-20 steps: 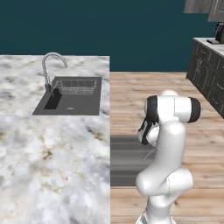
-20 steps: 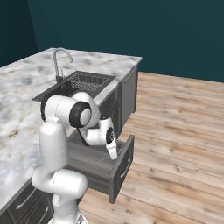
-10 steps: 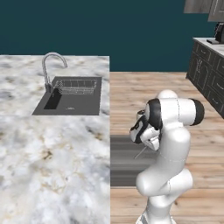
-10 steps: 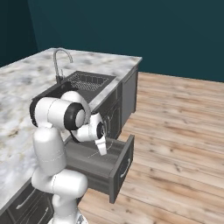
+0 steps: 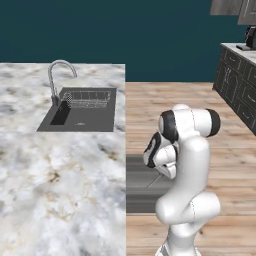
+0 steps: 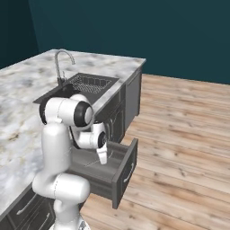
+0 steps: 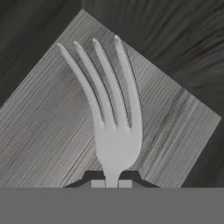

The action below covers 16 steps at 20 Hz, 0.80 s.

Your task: Organize the utensils by type. Pick up the wooden spoons from the counter and place them in the open cabinet. Then pick up the metallic utensils from the counter and place them in the open drawer.

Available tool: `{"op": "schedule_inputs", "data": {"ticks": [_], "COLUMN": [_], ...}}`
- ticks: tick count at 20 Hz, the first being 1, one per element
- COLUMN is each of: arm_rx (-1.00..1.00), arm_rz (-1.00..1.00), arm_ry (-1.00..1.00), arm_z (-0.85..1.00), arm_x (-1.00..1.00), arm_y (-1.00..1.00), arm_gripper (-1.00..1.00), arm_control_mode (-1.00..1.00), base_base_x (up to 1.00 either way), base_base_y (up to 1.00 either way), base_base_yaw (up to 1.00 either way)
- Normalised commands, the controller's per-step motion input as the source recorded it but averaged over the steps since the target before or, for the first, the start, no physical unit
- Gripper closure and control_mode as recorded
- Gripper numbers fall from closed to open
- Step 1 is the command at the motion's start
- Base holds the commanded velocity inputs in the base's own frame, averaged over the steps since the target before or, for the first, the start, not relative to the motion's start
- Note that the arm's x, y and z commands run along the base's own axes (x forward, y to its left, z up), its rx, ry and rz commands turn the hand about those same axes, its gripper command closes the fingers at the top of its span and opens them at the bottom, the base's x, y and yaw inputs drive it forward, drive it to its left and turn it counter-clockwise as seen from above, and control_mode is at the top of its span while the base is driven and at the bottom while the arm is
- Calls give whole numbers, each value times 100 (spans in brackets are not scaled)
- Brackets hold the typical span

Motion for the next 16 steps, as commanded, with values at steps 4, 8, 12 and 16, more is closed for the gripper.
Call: {"op": "schedule_inputs", "data": {"ticks": [4,8,12,16], "arm_rx": [12,8,7,6], "arm_rz": [0,0,0,1], "arm_ry": [0,0,1,4], "arm_z": [-32,-32,-21,15], "arm_x": [28,27,29,24], "arm_y": [4,8,4,4], "arm_gripper": [-100,-100,-100,-100], "arm_control_mode": [-100,-100,-100,-100], "base_base_x": [0,0,0,0], "base_base_y": [0,0,0,0], "base_base_yaw": [0,0,0,0]}}
